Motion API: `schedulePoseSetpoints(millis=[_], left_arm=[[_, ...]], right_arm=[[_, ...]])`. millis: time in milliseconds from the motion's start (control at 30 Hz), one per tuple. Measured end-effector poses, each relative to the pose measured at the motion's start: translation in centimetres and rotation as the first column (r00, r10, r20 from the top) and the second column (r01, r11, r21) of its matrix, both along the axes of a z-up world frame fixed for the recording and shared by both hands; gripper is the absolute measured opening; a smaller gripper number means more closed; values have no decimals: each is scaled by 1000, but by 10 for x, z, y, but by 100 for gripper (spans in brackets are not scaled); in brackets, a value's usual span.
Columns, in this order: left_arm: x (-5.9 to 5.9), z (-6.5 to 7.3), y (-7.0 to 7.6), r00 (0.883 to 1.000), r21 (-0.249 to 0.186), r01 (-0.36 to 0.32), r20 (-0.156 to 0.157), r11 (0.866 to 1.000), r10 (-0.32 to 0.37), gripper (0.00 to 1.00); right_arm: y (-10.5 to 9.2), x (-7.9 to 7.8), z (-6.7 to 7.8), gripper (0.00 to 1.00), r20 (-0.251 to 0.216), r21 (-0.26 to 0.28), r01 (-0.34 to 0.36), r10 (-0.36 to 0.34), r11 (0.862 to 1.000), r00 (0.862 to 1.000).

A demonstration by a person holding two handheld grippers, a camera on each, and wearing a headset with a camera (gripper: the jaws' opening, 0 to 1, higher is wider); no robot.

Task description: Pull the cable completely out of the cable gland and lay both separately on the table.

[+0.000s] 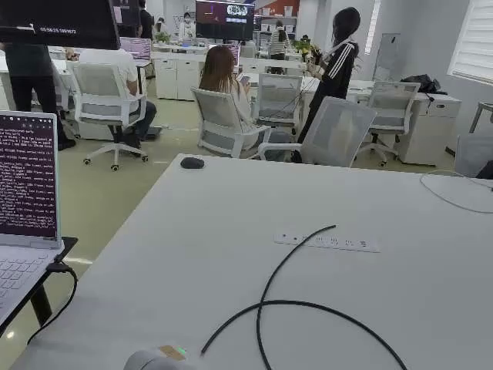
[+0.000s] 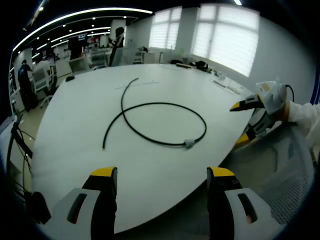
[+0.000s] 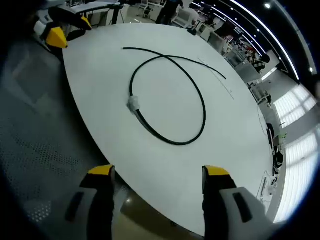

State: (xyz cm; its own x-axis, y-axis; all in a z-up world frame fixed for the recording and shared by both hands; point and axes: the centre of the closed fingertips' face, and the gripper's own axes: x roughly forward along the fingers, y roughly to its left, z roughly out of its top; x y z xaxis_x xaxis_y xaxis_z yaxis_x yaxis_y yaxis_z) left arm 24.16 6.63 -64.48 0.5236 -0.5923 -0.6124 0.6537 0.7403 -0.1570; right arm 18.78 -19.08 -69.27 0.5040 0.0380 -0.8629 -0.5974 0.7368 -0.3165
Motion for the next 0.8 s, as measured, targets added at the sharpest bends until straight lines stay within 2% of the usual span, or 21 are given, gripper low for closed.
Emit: schedulePoseSetpoints(millis=[800], left_arm=[[1,-1,2,1000,-1,-13,-1,1000,13,69]], right_arm=[[1,-1,-1,69,-1,15,-2,2,1000,1000]])
